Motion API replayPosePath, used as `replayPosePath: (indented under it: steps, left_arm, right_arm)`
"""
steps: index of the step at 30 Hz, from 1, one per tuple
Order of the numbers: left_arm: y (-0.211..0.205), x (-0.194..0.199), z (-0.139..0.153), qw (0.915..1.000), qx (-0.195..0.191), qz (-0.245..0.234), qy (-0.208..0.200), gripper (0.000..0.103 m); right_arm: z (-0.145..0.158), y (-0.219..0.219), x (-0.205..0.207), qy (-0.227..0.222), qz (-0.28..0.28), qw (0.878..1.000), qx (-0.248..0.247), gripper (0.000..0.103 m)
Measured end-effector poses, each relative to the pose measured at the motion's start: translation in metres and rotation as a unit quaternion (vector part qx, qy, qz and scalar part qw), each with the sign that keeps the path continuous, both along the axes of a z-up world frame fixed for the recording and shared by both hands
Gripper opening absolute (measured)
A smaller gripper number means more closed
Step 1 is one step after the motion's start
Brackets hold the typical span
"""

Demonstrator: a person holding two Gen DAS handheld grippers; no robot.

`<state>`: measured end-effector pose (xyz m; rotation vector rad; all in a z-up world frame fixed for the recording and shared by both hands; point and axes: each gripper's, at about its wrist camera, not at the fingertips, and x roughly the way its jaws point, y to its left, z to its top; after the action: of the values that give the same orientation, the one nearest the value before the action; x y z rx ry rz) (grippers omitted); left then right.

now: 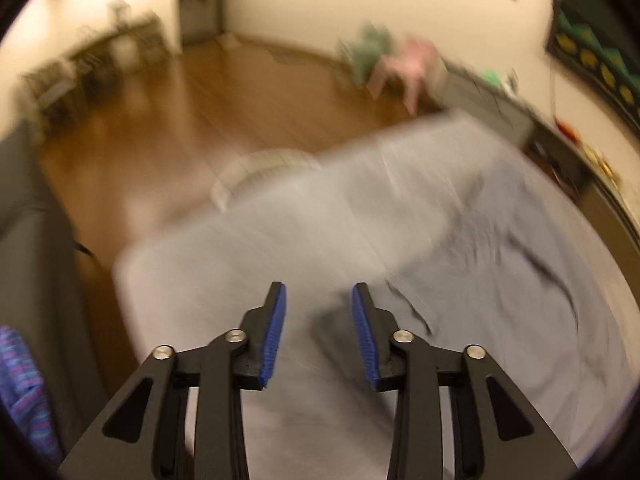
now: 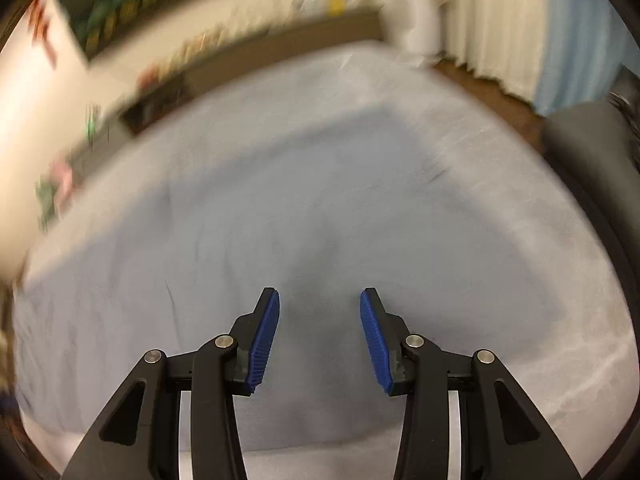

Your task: Fold clothes

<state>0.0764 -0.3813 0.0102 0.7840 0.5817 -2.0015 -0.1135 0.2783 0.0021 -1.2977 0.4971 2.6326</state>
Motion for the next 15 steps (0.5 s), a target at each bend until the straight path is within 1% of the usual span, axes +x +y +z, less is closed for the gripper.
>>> replayPosePath:
  steps: [1,3,4,5,6,7,8,9,10,11,12,13,15]
  left_arm:
    - [0.011,0.002,0.011,0.9995,-0.012,-0.015,0.024,0.043]
    - [0.034,-0.011,0.019,0.9951,-0.009,-0.086,0.049,0.043]
    - [0.047,-0.023,0.018,0.9902,0.002,-0.129,0.052,0.043]
    - [0.064,-0.042,0.009,0.9813,0.028,-0.186,0.041,0.043]
    - [0.079,-0.060,0.000,0.9710,0.050,-0.232,0.027,0.043]
    - [0.092,-0.076,-0.012,0.9635,0.062,-0.261,-0.001,0.044]
    - [0.105,-0.093,-0.028,0.9555,0.069,-0.284,-0.043,0.042]
    - [0.115,-0.108,-0.044,0.9488,0.071,-0.295,-0.087,0.040]
    - [0.119,-0.117,-0.058,0.9476,0.061,-0.288,-0.125,0.039]
    - [0.121,-0.122,-0.066,0.9488,0.047,-0.278,-0.142,0.043]
    - [0.121,-0.124,-0.067,0.9500,0.034,-0.271,-0.152,0.046]
    - [0.120,-0.124,-0.069,0.9512,0.028,-0.263,-0.158,0.046]
    - [0.116,-0.119,-0.071,0.9550,0.041,-0.251,-0.152,0.043]
  right_arm:
    - [0.007,0.005,0.010,0.015,-0.005,1.000,0.003,0.043]
    - [0.022,0.013,0.030,0.043,-0.012,0.999,0.010,0.045]
    - [0.017,0.011,0.030,0.033,0.003,0.999,0.006,0.045]
    - [0.011,0.008,0.029,0.021,0.020,1.000,0.002,0.045]
    - [0.005,0.002,0.022,0.007,0.036,0.999,0.024,0.045]
    - [-0.001,-0.005,0.015,-0.008,0.051,0.997,0.048,0.045]
    - [-0.007,-0.006,0.006,-0.016,0.056,0.997,0.057,0.045]
    - [-0.013,-0.006,-0.003,-0.024,0.061,0.996,0.065,0.045]
    - [-0.021,-0.004,-0.011,-0.038,0.060,0.996,0.061,0.045]
    - [-0.032,0.002,-0.020,-0.060,0.056,0.995,0.058,0.045]
    - [-0.030,0.002,-0.022,-0.054,0.057,0.995,0.066,0.044]
    - [-0.030,0.007,-0.027,-0.058,0.061,0.994,0.063,0.044]
    - [-0.017,0.024,-0.027,-0.032,0.045,0.998,0.032,0.044]
